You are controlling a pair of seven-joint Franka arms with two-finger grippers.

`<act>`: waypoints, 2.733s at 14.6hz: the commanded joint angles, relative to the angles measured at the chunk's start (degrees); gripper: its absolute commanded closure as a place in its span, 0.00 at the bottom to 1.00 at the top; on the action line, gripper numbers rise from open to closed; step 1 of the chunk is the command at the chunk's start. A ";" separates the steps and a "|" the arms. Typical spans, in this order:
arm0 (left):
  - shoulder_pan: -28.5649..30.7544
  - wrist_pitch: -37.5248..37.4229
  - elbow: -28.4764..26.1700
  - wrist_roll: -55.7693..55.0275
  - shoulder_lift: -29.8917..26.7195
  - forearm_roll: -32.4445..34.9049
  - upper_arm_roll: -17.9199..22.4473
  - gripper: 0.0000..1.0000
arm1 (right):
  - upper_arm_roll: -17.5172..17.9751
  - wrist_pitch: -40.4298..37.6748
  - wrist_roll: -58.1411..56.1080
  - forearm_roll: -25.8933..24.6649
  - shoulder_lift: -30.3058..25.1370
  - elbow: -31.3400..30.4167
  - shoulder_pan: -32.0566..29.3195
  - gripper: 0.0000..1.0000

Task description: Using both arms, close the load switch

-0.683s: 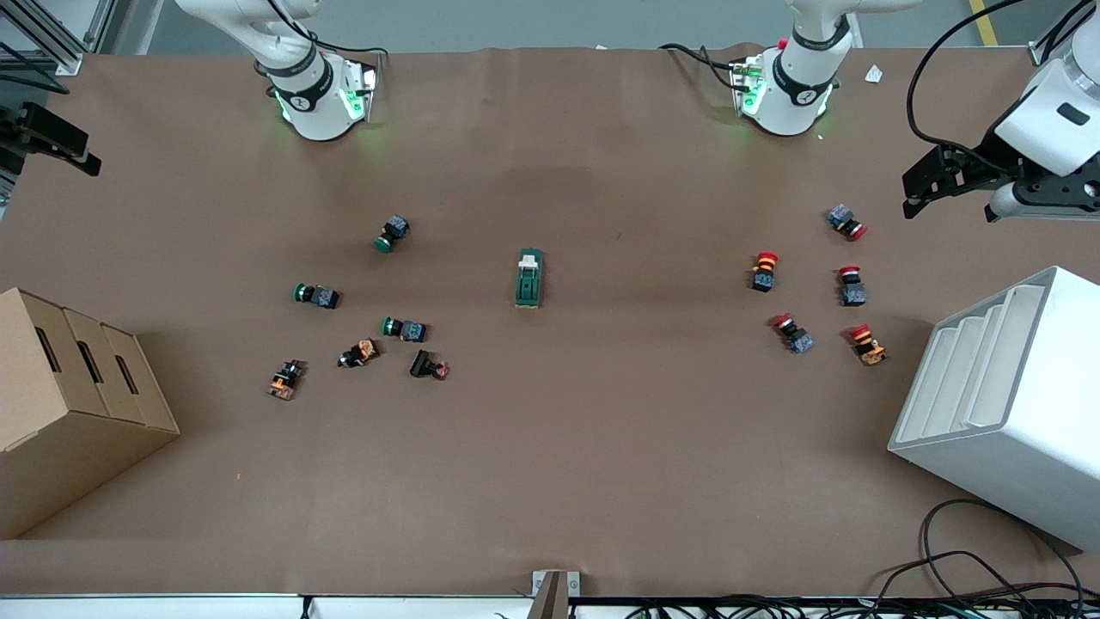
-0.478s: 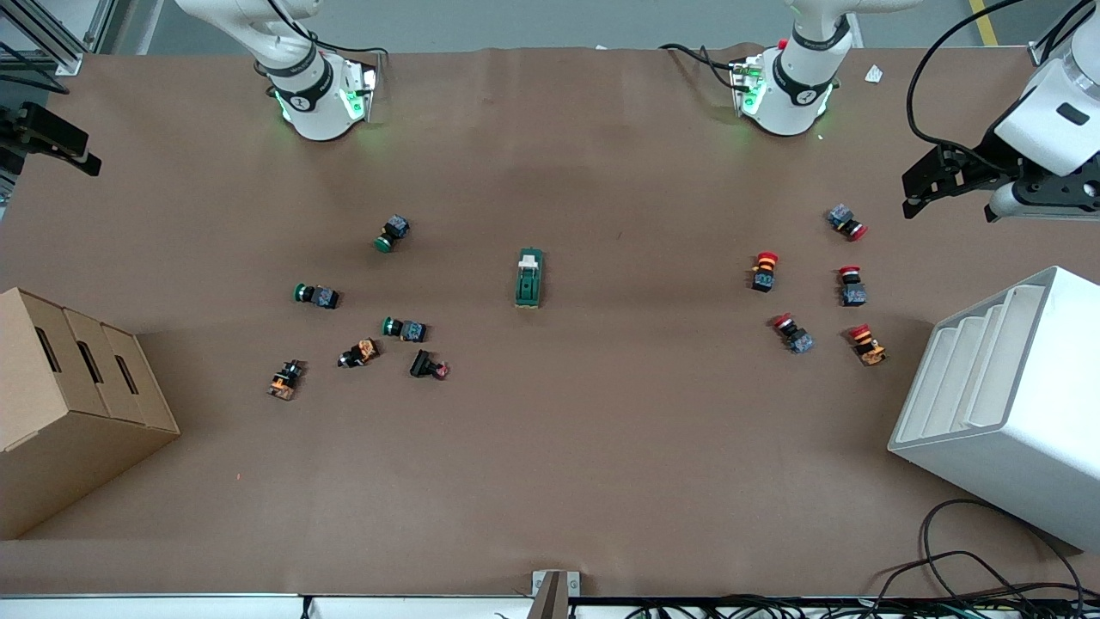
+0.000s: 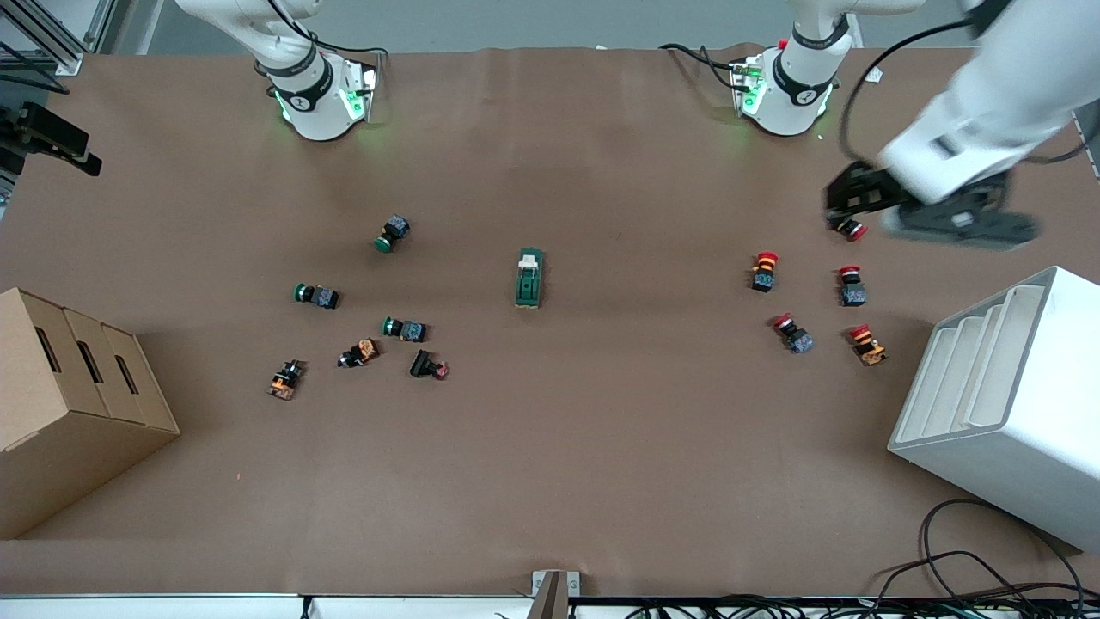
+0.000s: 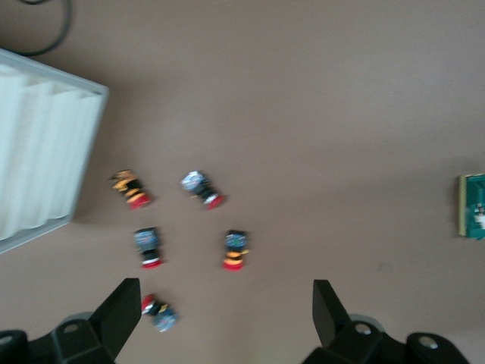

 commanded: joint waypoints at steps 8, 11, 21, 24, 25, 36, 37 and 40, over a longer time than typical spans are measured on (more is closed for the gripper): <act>-22.08 18.18 -3.43 -43.74 14.47 6.70 -3.59 0.00 | 0.02 0.58 -0.01 -0.53 5.28 0.22 -0.54 0.00; -30.16 23.98 -3.43 -60.01 20.18 12.16 -3.59 0.00 | -0.24 3.55 -0.45 -0.71 10.28 0.39 -0.98 0.00; -48.55 32.34 -5.19 -104.93 36.10 49.40 -3.59 0.01 | 0.28 16.48 25.96 5.52 16.19 -8.65 7.35 0.00; -51.10 32.34 -9.39 -116.45 37.60 61.88 -3.59 0.01 | 0.28 24.73 38.79 10.80 17.50 -13.04 13.59 0.00; -51.20 32.34 -10.98 -119.53 37.60 65.75 -3.59 0.01 | 0.28 27.45 43.62 10.89 18.12 -14.10 16.14 0.00; -53.48 22.79 -18.55 -146.08 41.46 98.55 -3.59 0.01 | 0.46 59.53 63.79 22.82 26.64 -26.49 36.45 0.00; -53.66 21.20 -18.46 -148.11 42.51 99.97 -3.59 0.01 | 0.46 63.39 63.79 25.89 27.09 -27.90 37.86 0.00; -54.62 20.74 -17.85 -149.09 43.40 101.21 -3.59 0.01 | 0.46 70.35 63.88 32.93 29.63 -29.23 43.22 0.00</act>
